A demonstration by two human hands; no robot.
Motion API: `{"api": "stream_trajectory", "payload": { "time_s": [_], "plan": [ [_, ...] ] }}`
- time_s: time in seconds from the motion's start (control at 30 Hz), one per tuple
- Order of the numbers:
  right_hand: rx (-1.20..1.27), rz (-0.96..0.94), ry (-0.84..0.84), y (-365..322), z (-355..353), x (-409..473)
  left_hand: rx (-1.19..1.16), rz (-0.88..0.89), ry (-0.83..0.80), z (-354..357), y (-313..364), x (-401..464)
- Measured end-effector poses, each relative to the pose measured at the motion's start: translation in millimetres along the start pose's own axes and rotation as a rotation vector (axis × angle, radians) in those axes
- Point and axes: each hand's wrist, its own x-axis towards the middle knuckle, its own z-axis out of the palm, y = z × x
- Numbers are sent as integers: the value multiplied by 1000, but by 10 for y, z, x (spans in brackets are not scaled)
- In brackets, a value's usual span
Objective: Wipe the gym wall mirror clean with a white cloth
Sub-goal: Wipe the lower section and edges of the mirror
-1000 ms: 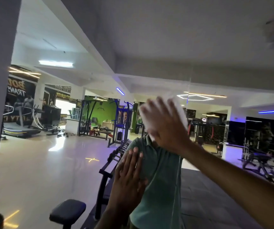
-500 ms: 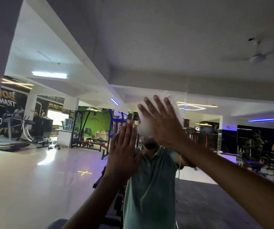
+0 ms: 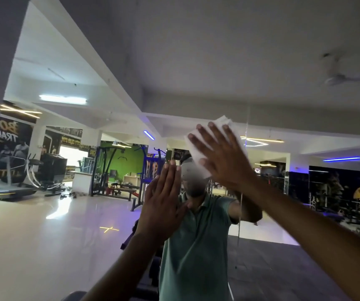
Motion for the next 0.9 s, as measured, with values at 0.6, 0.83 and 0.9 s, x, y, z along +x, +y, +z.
{"api": "stream_trajectory", "payload": {
  "time_s": [0.6, 0.83, 0.9],
  "plan": [
    [60, 293, 45, -547, 71, -203, -21, -33, -67, 85, -85, -1104],
    [99, -34, -39, -1481, 144, -27, 43, -60, -44, 159, -207, -1568],
    [97, -97, -37, -1269, 166, -197, 49, -63, -55, 143, -192, -1583]
  ]
}}
